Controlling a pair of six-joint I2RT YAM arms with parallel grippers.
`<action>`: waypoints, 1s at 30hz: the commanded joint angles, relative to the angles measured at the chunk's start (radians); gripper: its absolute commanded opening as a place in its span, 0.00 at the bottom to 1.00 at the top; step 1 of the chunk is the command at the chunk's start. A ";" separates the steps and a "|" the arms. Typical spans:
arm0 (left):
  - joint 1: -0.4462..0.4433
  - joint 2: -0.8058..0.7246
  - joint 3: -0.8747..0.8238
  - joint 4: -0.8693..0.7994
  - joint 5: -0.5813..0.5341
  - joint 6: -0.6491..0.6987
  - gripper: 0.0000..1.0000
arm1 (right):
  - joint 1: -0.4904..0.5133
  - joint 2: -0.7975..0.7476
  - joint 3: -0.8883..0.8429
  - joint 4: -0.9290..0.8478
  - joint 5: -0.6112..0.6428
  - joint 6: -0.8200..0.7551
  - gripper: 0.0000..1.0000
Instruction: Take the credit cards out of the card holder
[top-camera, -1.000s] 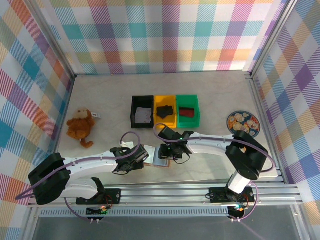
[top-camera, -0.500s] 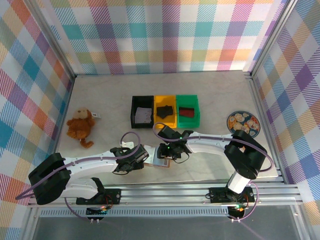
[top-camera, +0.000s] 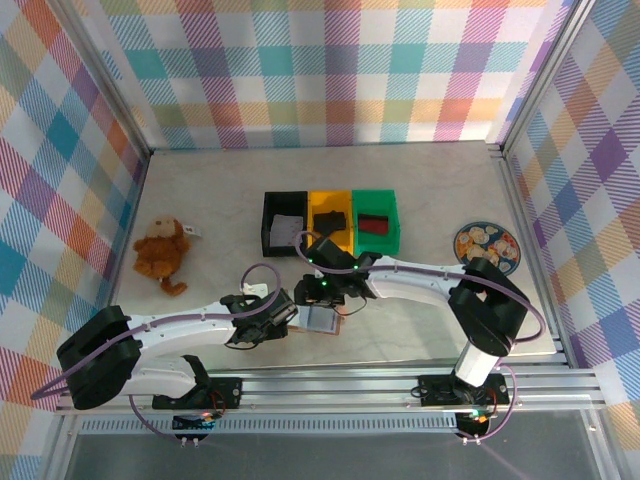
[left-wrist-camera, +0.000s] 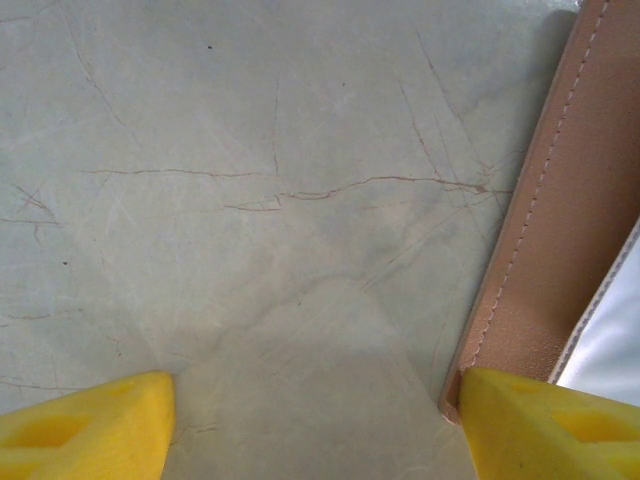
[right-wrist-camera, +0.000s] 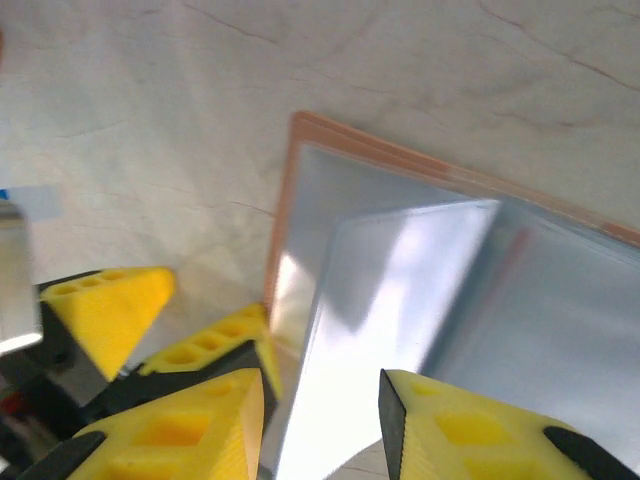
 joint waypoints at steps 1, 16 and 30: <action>0.010 0.027 -0.014 0.073 0.063 0.016 0.74 | 0.010 0.033 0.026 0.008 -0.040 -0.022 0.38; 0.010 -0.005 -0.030 0.068 0.058 0.009 0.74 | 0.007 -0.070 -0.068 -0.174 0.131 -0.006 0.44; 0.010 -0.016 -0.037 0.069 0.058 0.008 0.74 | 0.006 -0.038 -0.127 -0.151 0.133 0.021 0.44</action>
